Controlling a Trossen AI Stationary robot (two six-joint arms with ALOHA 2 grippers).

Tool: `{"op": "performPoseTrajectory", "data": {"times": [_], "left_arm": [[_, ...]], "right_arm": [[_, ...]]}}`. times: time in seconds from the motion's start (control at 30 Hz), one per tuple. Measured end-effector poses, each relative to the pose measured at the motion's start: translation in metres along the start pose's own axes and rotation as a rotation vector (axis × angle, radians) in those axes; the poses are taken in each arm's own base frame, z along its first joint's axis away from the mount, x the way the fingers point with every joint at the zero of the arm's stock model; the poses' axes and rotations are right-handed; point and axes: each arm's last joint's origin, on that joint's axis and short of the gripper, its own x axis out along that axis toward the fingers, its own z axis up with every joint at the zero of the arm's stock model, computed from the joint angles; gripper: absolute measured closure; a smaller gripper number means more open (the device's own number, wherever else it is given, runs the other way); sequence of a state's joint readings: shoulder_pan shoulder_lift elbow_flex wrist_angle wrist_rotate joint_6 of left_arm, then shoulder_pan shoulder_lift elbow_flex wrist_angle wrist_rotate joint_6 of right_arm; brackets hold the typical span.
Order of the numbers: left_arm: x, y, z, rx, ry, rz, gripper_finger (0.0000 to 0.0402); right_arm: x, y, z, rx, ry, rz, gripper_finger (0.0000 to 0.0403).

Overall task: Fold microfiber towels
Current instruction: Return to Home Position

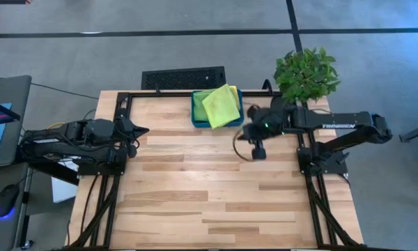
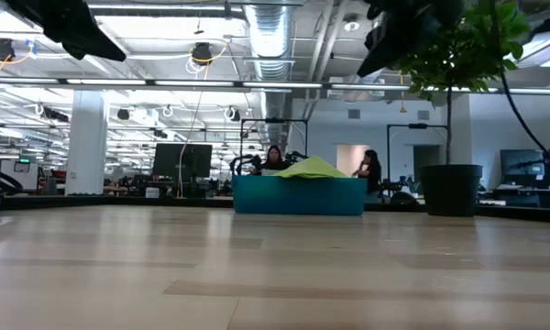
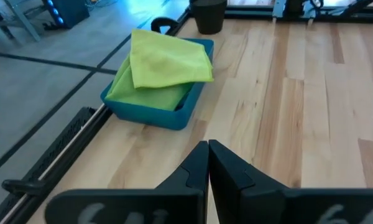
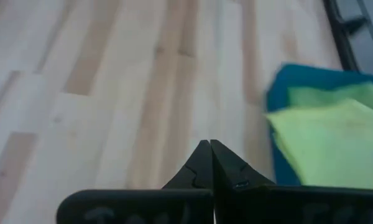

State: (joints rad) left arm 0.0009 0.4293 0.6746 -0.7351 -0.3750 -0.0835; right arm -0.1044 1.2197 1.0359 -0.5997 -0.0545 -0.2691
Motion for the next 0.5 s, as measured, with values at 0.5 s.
{"op": "performPoseTrajectory", "data": {"times": [0.5], "left_arm": [[-0.010,0.002,-0.013,-0.033,-0.309,-0.118,0.0401]], "right_arm": [[-0.036,0.037,-0.050,0.064,-0.356,0.015,0.0396]]}}
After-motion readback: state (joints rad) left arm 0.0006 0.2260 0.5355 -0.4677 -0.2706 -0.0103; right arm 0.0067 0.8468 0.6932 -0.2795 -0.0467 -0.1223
